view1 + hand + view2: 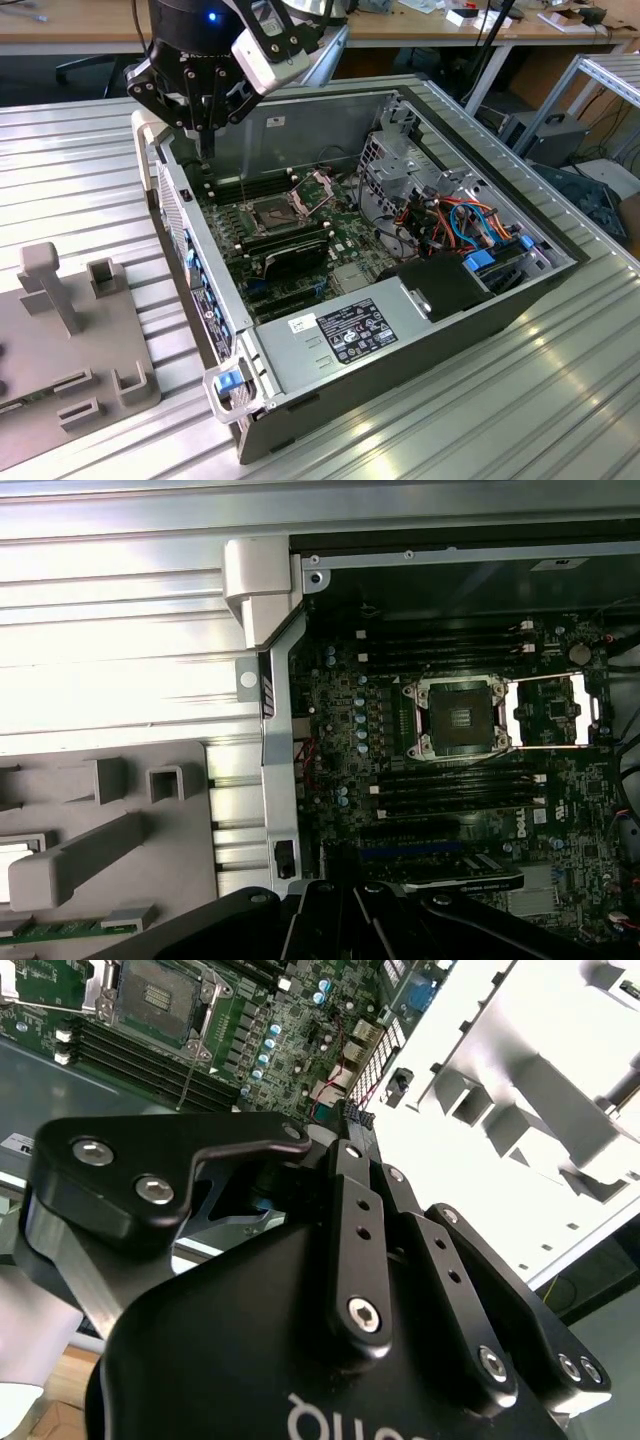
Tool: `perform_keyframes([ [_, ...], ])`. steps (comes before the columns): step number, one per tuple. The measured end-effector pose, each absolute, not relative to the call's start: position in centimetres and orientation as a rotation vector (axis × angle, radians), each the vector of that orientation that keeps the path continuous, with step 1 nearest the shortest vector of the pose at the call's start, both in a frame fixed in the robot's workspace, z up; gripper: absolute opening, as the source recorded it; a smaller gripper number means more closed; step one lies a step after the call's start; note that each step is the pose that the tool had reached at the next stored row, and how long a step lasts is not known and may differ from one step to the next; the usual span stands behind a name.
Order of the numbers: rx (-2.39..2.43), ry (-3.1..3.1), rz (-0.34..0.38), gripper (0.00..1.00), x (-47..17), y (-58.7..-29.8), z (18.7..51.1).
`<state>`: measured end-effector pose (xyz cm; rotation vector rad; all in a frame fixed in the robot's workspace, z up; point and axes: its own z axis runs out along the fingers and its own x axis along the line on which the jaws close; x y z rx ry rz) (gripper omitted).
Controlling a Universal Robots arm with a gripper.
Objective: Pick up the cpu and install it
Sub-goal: 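Reach for the cpu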
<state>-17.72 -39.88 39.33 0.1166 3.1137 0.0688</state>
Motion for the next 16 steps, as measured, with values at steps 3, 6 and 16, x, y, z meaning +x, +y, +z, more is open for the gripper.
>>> perform_keyframes([
  [3, 0.117, 3.114, 0.069, 0.11, -17.73, -39.88, 39.33],
  [6, 0.117, 3.114, 0.069, 0.11, -17.85, -39.88, 39.33],
  [16, 0.117, 3.114, 0.069, 0.11, -18.32, -39.88, 39.33],
])
